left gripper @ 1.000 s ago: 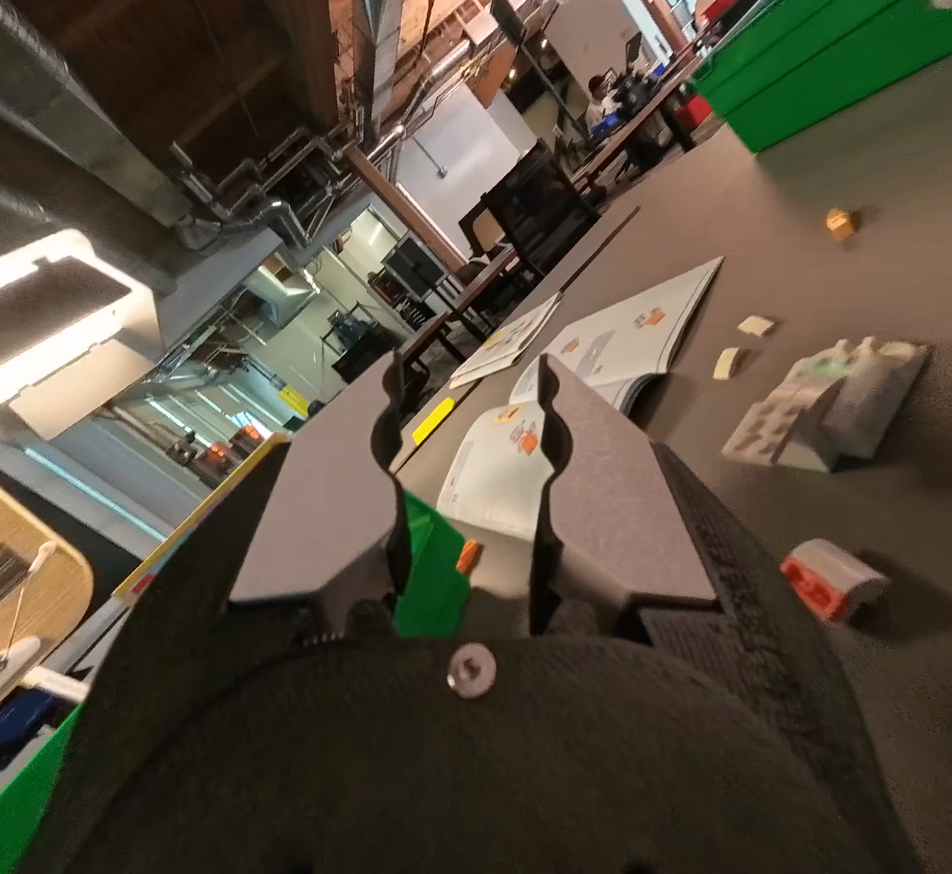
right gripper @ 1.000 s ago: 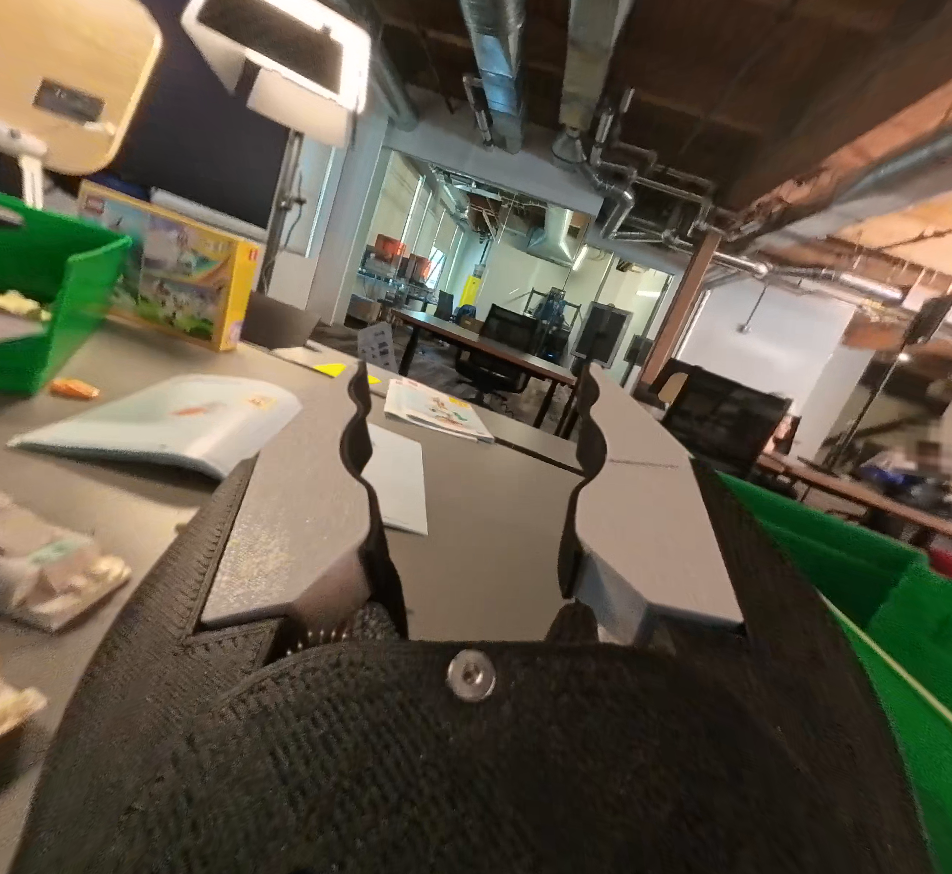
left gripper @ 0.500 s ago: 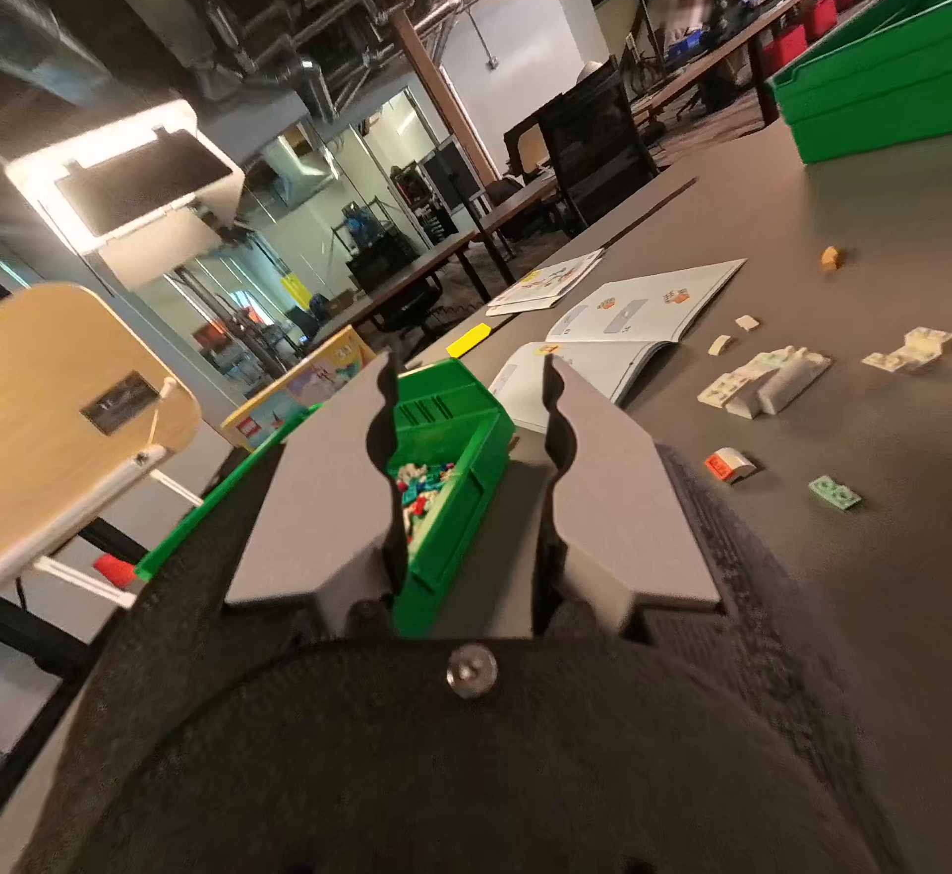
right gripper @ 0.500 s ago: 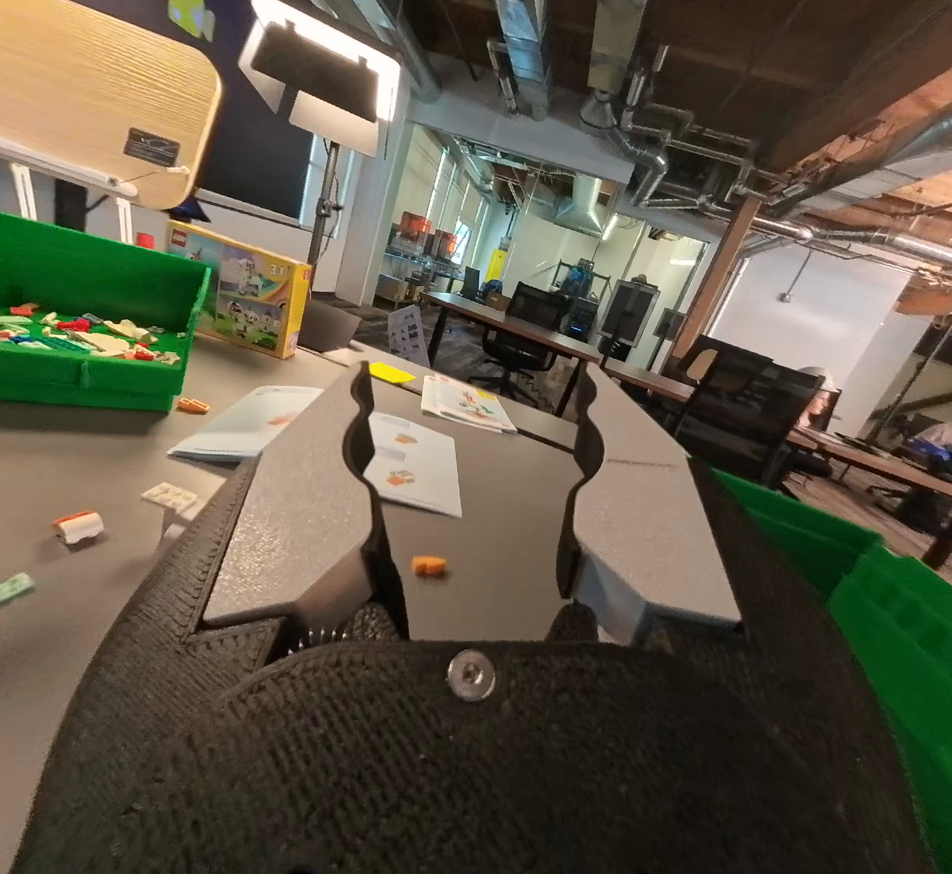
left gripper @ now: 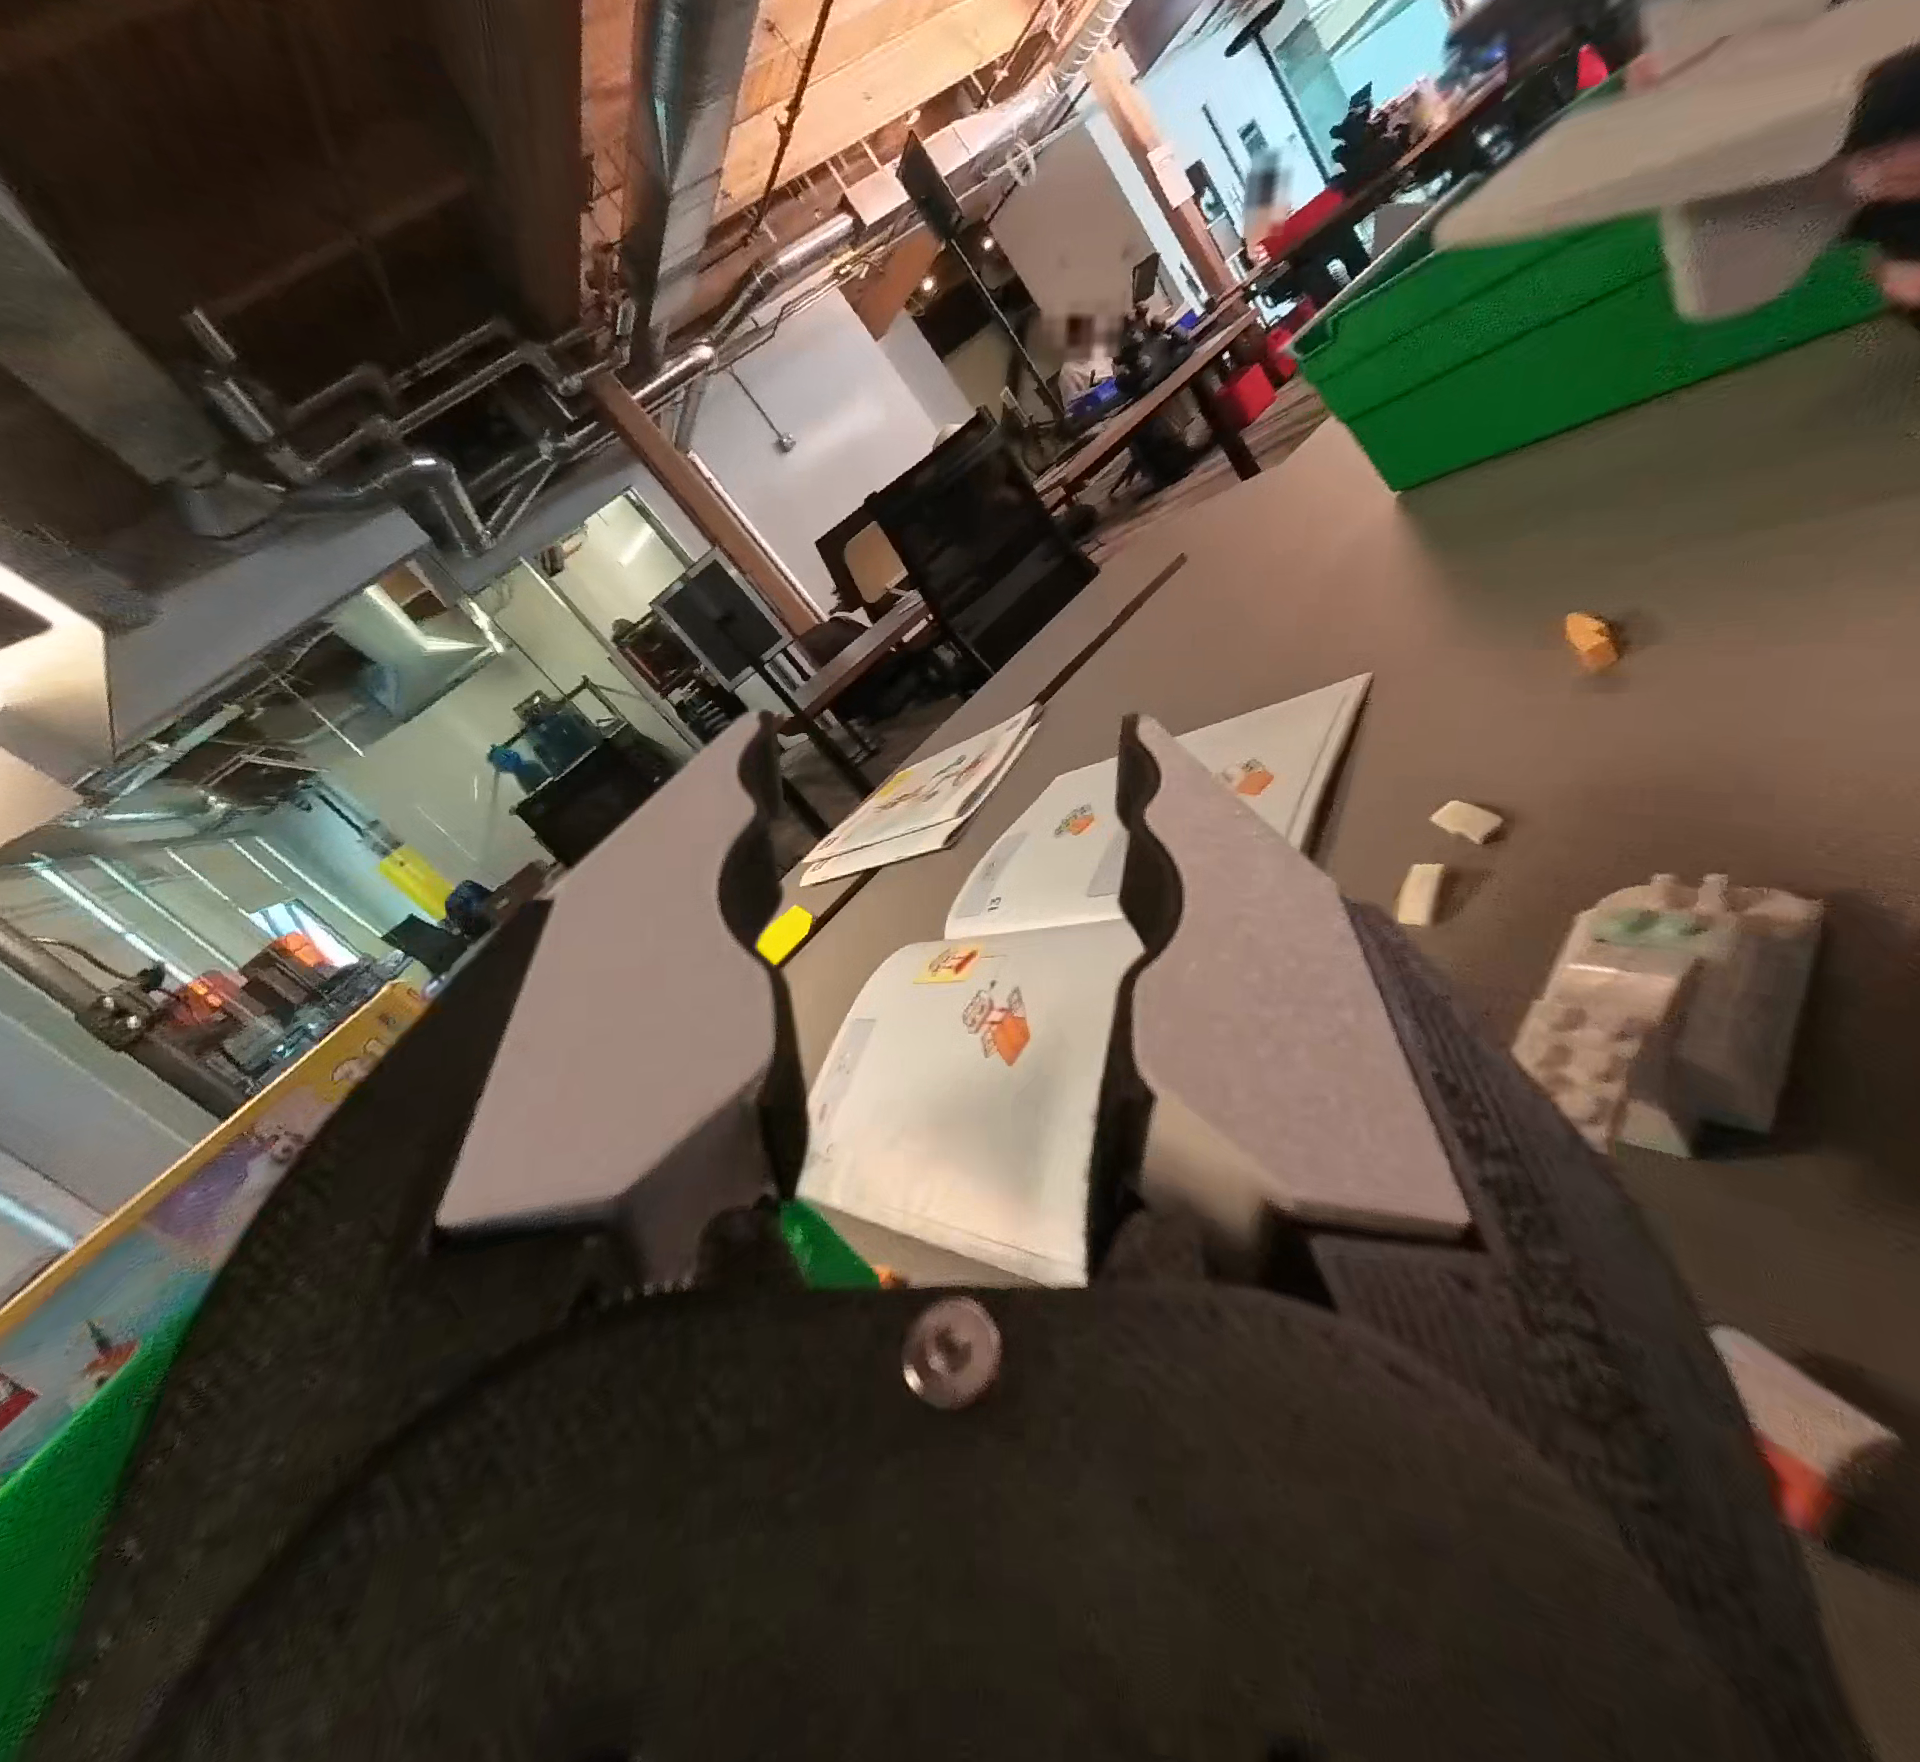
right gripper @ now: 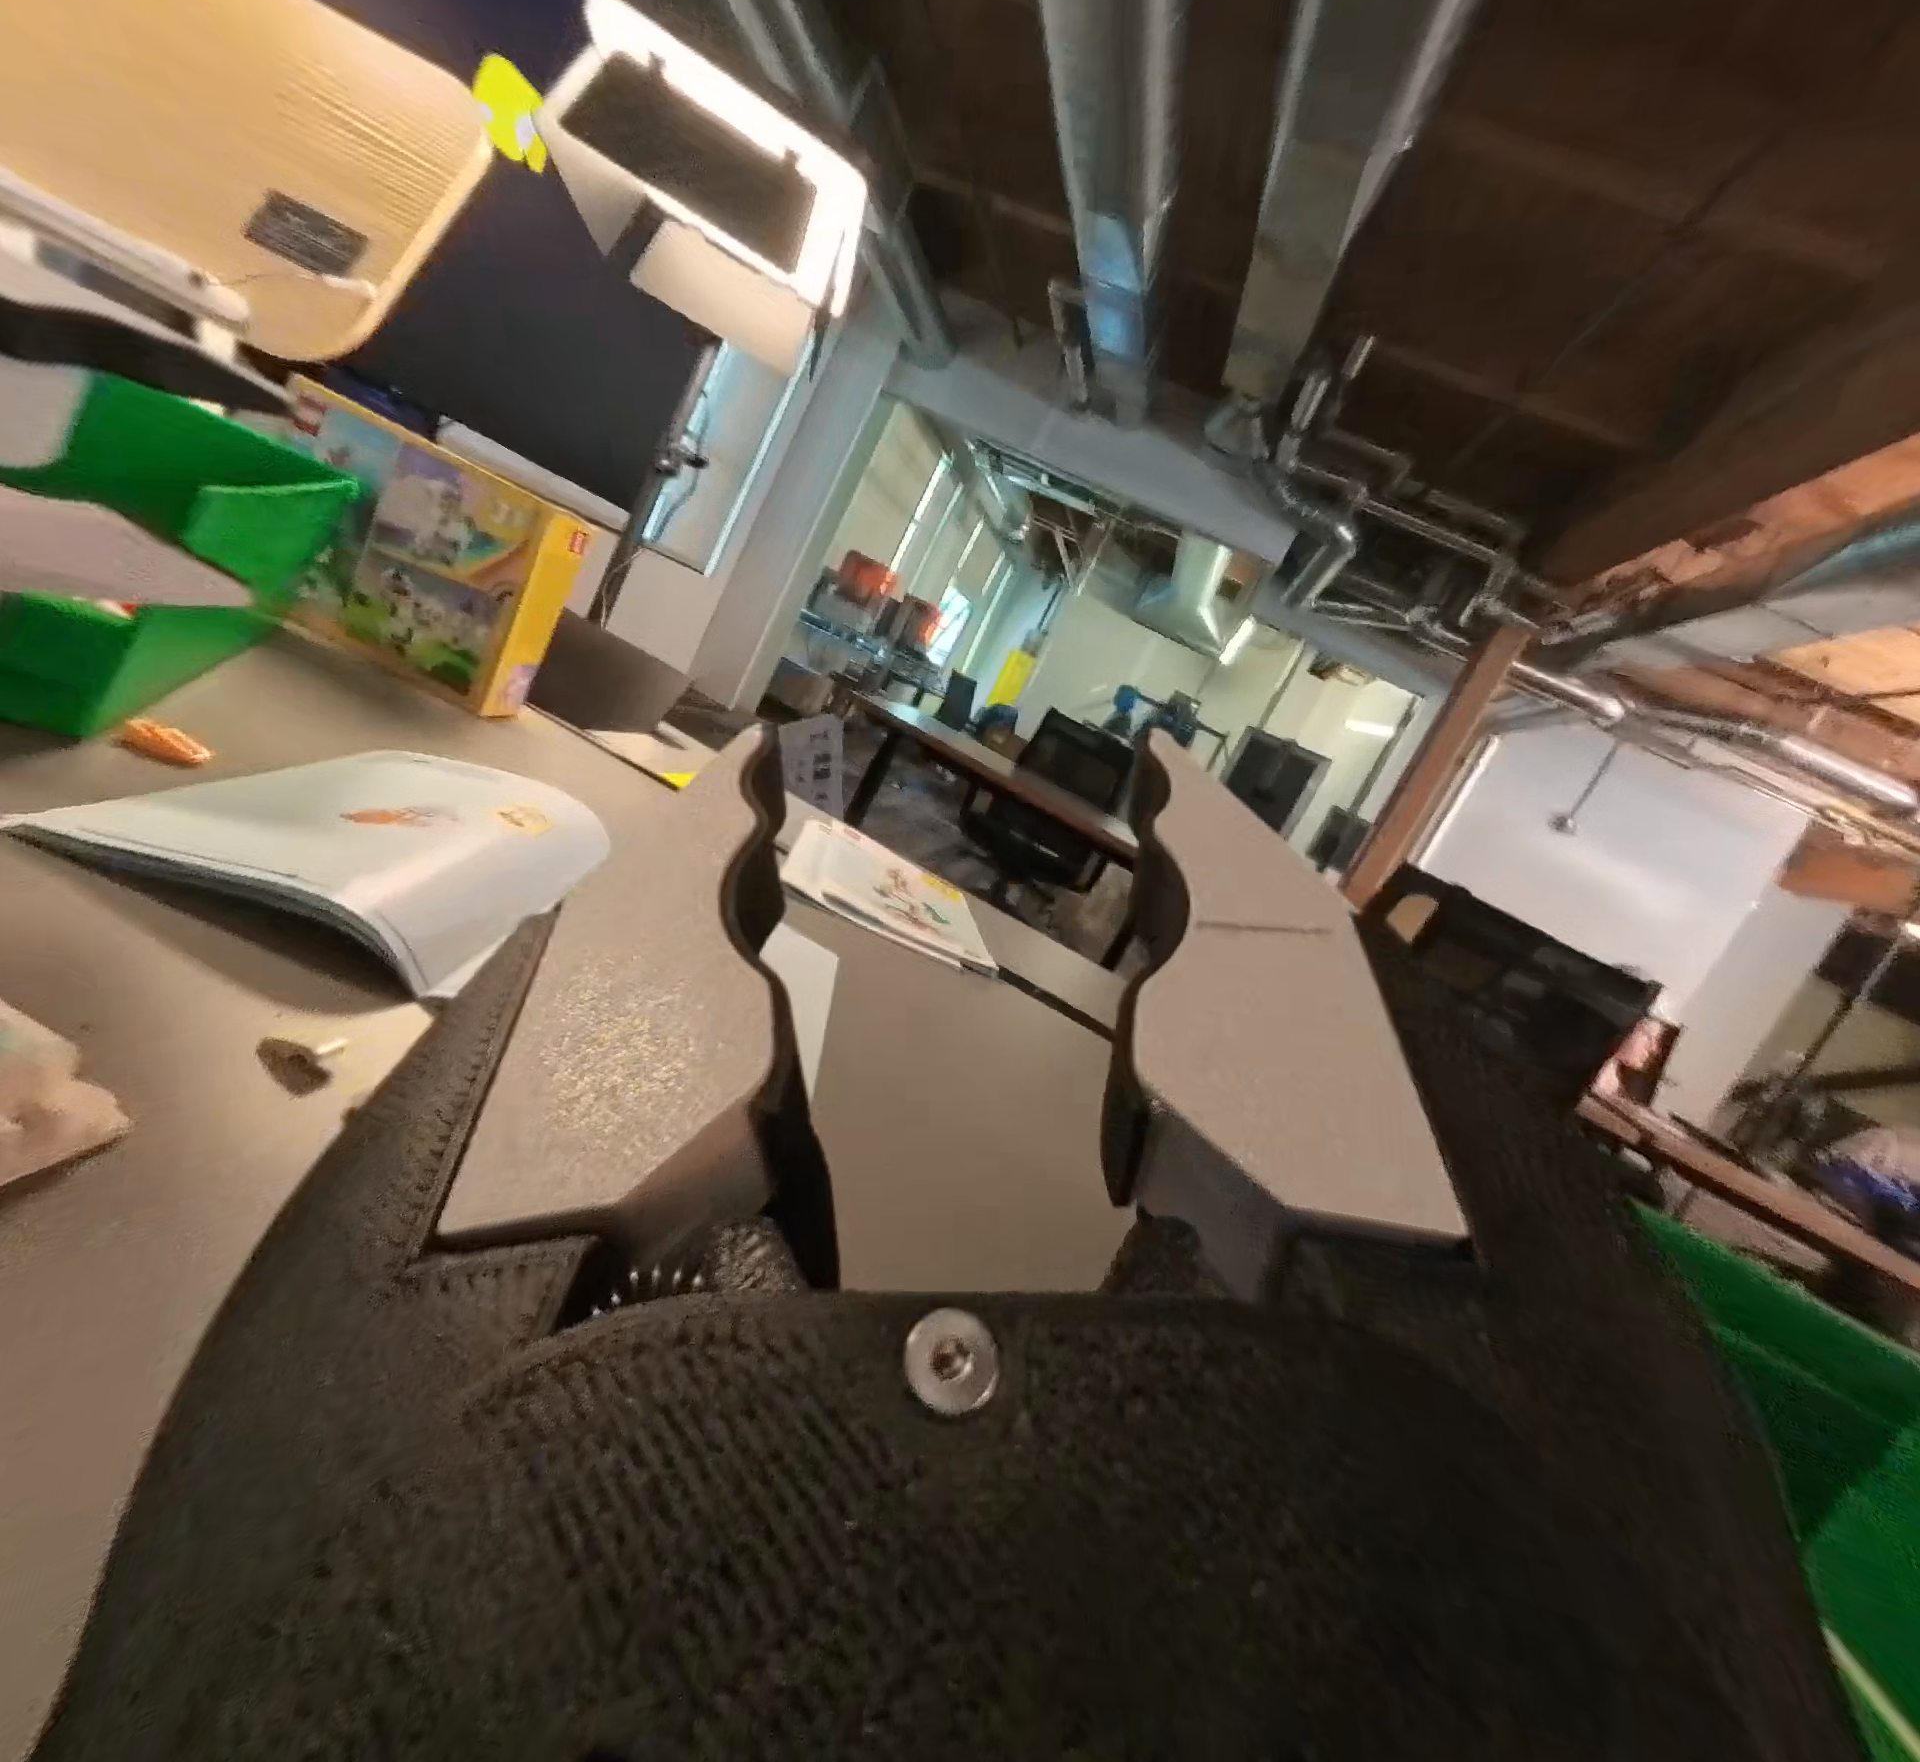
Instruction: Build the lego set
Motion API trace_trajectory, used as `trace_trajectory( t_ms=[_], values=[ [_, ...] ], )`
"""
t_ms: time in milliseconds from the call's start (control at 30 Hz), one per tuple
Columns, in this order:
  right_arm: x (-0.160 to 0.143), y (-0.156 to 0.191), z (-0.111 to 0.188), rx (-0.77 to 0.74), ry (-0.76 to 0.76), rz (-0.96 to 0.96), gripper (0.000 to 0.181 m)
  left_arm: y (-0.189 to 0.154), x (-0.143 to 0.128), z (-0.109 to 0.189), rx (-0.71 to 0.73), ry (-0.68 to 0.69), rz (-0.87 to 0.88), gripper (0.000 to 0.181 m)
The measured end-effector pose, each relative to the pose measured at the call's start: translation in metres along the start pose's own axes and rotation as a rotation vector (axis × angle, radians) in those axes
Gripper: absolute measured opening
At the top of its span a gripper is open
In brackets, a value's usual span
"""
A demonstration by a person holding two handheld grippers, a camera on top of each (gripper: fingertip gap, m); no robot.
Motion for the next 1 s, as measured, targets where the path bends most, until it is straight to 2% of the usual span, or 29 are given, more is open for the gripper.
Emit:
trace_trajectory(
  t_ms=[100,200,267,367,500,800,933,1000],
  values=[
    [-0.004,0.004,0.004,0.042,0.031,0.101,0.063,0.016,-0.006,0.0,0.047,0.005,0.007,0.062],
    [-0.012,0.007,0.005,0.06,0.086,0.117,0.061,0.029,-0.023,0.016,0.173,-0.003,0.078,0.055],
    [-0.014,0.009,0.002,0.066,0.108,0.141,0.061,0.042,-0.021,0.023,0.327,0.031,0.119,0.051],
    [-0.015,0.015,-0.001,0.082,0.115,0.191,0.061,0.04,-0.022,0.021,0.302,0.052,0.122,0.056],
    [-0.011,0.012,0.003,0.073,0.068,0.158,0.061,0.035,-0.023,0.018,0.263,0.056,0.095,0.055],
    [-0.015,0.012,-0.002,0.108,0.07,0.105,0.063,0.036,-0.028,0.017,0.131,0.058,0.253,0.05],
    [-0.016,0.021,-0.003,0.194,0.08,0.097,0.062,0.036,-0.03,0.016,0.041,0.05,0.348,0.042],
    [-0.018,0.029,-0.006,0.314,0.103,0.005,0.058,0.037,-0.03,0.017,0.012,0.042,0.378,0.041]
  ],
)
Point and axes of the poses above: each gripper's, where its closed fingertips meet, z back along the fingers, x out of its top, y = z × x across the jaws, the point moved 8 cm from there along z, back along the fingers, and after that the axes turned 1 degree about z, right-handed, at the moved point
